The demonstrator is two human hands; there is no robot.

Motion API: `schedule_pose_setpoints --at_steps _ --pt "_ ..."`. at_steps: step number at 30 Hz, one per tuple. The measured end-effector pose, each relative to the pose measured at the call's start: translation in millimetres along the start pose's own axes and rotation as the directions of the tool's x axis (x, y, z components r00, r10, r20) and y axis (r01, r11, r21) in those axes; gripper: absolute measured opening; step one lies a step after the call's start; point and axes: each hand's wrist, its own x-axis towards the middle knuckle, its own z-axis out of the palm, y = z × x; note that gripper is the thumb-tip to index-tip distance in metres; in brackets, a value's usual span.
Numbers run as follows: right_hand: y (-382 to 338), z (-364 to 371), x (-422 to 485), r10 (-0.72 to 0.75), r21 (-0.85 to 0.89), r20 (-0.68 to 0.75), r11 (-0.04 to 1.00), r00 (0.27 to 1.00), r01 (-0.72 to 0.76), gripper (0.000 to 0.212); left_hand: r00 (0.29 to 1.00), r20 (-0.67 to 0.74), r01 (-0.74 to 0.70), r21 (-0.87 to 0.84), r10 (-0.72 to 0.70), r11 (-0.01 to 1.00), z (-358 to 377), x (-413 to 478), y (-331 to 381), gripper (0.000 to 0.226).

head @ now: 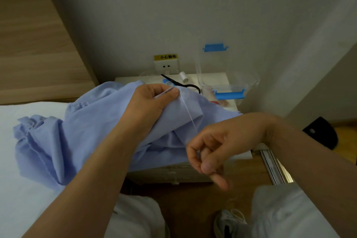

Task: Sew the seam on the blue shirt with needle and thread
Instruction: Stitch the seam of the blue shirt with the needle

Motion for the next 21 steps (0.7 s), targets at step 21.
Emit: schedule_pose_setpoints --at_steps 21 --pt "7.1 -1.6 31.9 -0.513 -0.53 -0.847 0.834 0.137 -0.152 0.011 0.998 0.012 0.062 -0.091 -0.061 0.994 1.7 0.6 2.0 0.023"
